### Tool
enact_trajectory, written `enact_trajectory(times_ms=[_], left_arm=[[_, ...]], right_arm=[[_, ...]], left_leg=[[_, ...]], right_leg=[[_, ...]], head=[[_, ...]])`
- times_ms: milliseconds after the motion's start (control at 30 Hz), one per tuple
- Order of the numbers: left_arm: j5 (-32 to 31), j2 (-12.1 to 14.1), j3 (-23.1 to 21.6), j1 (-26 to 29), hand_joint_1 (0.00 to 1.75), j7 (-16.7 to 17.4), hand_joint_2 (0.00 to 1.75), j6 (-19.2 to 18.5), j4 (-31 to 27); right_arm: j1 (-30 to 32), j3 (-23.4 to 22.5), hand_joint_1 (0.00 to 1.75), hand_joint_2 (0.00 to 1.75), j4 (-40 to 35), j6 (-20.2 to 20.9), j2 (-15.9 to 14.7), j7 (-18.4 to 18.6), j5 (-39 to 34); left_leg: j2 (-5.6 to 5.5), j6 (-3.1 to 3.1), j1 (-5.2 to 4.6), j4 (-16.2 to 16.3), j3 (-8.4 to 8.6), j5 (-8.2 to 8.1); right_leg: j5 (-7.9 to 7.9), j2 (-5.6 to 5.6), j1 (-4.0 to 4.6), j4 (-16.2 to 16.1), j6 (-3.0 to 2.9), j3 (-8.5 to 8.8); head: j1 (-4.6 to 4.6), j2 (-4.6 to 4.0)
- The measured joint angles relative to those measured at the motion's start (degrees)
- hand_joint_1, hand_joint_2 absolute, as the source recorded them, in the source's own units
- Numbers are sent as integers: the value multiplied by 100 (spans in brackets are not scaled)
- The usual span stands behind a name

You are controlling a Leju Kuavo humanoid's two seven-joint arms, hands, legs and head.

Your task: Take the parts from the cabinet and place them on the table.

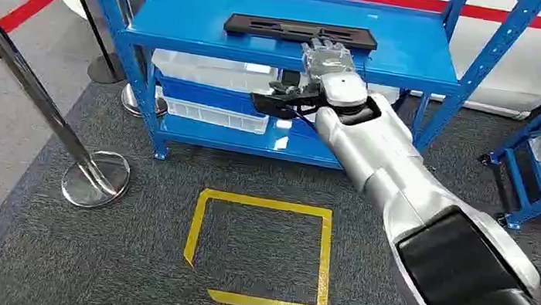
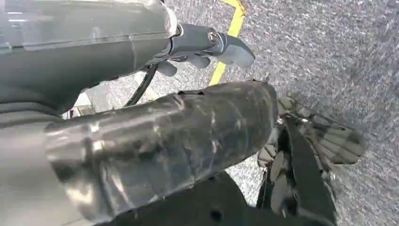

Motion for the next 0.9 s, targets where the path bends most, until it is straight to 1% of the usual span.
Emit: enact_trajectory(times_ms=[33,67,100,133,167,200,233,267,333,367,400,433,500,533,567,600,633,667,700,733,767,800,833,867,900], left_arm=[[0,2,0,-2,0,0,0,0,0],[0,2,0,-2,0,0,0,0,0],[-2,2,2,-1,0,0,0,0,0],[-2,6,2,-1,0,0,0,2,0],[-2,9,4,-1,0,0,0,7,0],[0,11,4,2,0,0,0,7,0],[-2,11,5,4,0,0,0,7,0],[0,11,4,-12,0,0,0,7,0],[-2,13,4,-8,0,0,0,9,0],[-2,11,7,-11,0,0,0,11,0],[-2,11,7,-2,0,-2,0,11,0],[-2,11,7,-1,0,-15,0,15,0],[2,11,7,-6,0,-24,0,57,0],[7,11,9,-9,0,-22,0,85,0],[13,13,11,-10,0,-22,0,103,0],[18,11,13,-8,0,-22,0,116,0],[20,11,17,-6,0,-22,0,118,0],[20,13,26,-5,0,-22,0,122,0],[20,11,35,-2,0,-24,0,129,0],[18,11,44,2,0,-26,0,133,0],[13,13,44,-8,0,-31,0,148,0],[13,13,44,-13,0,-33,0,162,0],[13,13,46,-16,0,-33,0,170,0],[13,13,46,-28,0,-31,0,170,0],[13,15,48,-22,0,-33,0,170,0]], right_arm=[[21,-2,0,0,2,2,0,0,4],[38,-4,0,0,2,4,0,0,7],[48,-4,0,0,2,4,0,0,6],[45,-9,0,0,2,4,0,0,6],[39,-13,0,0,2,2,0,0,6],[36,-17,0,0,2,2,0,0,9],[20,-24,0,0,7,4,-9,0,9],[26,-26,0,0,4,4,-11,0,9],[37,-28,0,0,2,4,-11,-2,9],[24,-28,0,0,0,4,-11,-2,9],[21,-33,0,0,0,4,-18,2,17],[2,-44,0,0,0,4,-35,7,24],[6,-59,0,0,4,24,-59,7,33],[29,-61,0,0,15,35,-77,4,35],[51,-76,0,0,24,37,-81,-2,46],[64,-96,0,0,26,39,-85,-11,52],[62,-120,0,0,28,42,-94,-17,61],[49,-133,0,0,28,42,-101,-22,70],[36,-153,0,0,28,42,-103,-28,76],[26,-188,0,0,28,55,-118,-53,81],[12,-227,0,0,28,90,-116,-105,57],[27,-265,0,0,31,98,-116,-140,24],[28,-308,0,0,31,105,-114,-166,11],[8,-341,0,0,28,120,-114,-170,13],[-3,-374,0,0,24,138,-116,-164,28]], left_leg=[[1,-14,0,347,-209,-73],[1,-19,1,421,-289,2],[2,-20,1,210,-227,212],[4,-15,2,-195,-59,487],[10,-4,3,-708,171,775],[21,22,-1,-1107,338,856],[16,34,-35,-1187,418,784],[1,64,-35,-1154,388,778],[-10,96,-45,-1178,381,771],[-9,134,-10,-1224,417,788],[-4,171,9,-1264,464,787],[-1,215,11,-1283,487,764],[-1,244,10,-1282,506,745],[-1,245,10,-1281,522,736],[-3,245,11,-1280,539,719],[-13,239,13,-1280,571,702],[-21,225,14,-1278,605,682],[-27,210,14,-1278,645,658],[-28,193,14,-1279,679,630],[-25,162,-8,-1286,673,614],[-28,129,-5,-1275,656,609],[-26,101,3,-1289,652,614],[-24,68,5,-1320,663,607],[-20,28,-4,-1323,690,588],[-11,-3,20,-1302,695,533]], right_leg=[[-14,0,9,13,-6,1],[-32,2,10,26,-6,6],[-53,6,9,43,-5,16],[-82,10,6,69,7,33],[-121,14,0,104,24,49],[-170,11,-1,150,53,47],[-192,19,50,208,88,0],[-179,21,40,189,111,-20],[-176,13,40,174,142,-2],[-198,18,47,178,174,8],[-261,22,18,267,222,-15],[-407,19,8,533,263,-152],[-745,19,-28,1379,319,-597],[-843,18,-43,1757,340,-822],[-808,18,-61,1899,349,-937],[-612,17,-79,1748,351,-902],[-348,17,-85,1387,341,-757],[-53,16,-84,883,319,-535],[187,17,-78,381,287,-313],[69,24,-34,274,270,-236],[35,17,-8,128,247,-172],[32,14,4,149,235,-194],[10,17,15,159,203,-198],[15,20,6,114,176,-167],[17,12,-52,44,129,-85]], head=[[-2,0],[0,0],[0,0],[0,0],[0,0],[2,0],[-4,0],[9,0],[9,0],[0,0],[11,0],[9,0],[9,0],[9,0],[9,0],[9,0],[9,0],[9,0],[9,0],[4,0],[13,0],[4,0],[7,0],[4,0],[4,0]])
